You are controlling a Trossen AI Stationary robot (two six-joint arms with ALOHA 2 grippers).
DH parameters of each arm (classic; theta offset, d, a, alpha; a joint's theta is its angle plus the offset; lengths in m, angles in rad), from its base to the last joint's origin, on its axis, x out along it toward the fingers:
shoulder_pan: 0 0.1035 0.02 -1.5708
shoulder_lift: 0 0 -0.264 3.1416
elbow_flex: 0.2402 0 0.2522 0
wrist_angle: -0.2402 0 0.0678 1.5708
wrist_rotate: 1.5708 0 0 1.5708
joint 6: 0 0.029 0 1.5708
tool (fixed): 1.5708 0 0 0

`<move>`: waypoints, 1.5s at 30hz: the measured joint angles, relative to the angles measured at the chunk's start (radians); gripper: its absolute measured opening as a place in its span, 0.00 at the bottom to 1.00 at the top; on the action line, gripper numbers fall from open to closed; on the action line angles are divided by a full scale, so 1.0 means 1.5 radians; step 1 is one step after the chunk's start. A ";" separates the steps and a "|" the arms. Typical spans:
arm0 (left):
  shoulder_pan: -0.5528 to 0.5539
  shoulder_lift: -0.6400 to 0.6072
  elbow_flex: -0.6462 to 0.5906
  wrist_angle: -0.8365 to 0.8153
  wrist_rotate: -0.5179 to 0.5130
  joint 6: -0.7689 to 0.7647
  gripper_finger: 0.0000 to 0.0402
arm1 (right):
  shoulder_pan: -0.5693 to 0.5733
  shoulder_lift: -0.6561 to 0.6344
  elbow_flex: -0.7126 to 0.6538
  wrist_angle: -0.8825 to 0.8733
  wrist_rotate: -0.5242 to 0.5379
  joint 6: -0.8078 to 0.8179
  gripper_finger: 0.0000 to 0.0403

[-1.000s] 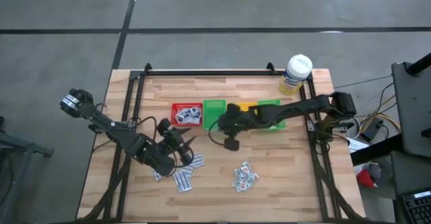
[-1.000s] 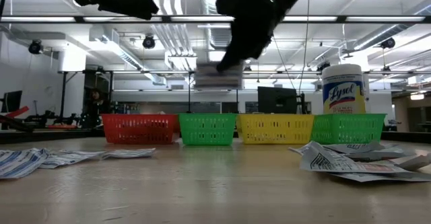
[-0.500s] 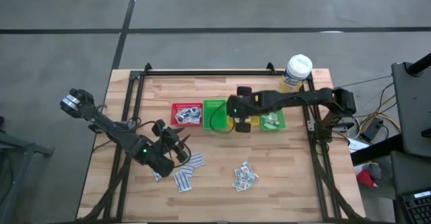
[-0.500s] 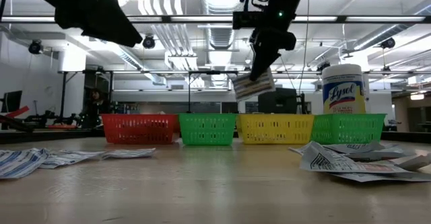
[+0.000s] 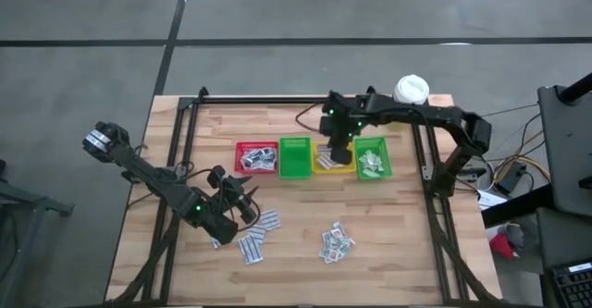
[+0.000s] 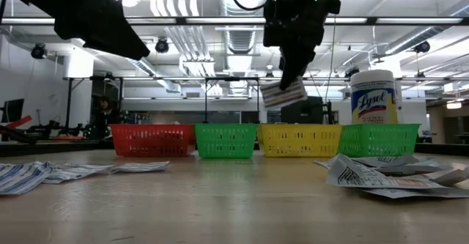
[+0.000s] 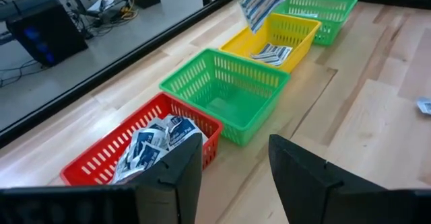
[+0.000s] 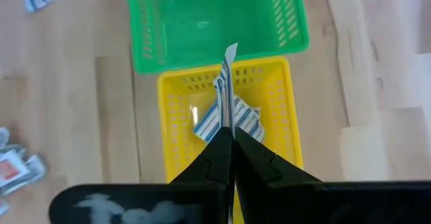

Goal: Pick & Place First Aid Supplies
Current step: Put the blue bandage into the yellow basket

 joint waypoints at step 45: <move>-0.006 0.000 0.000 0.000 -0.002 0.006 0.42 | -0.063 0.028 -0.179 0.157 -0.095 0.037 0.02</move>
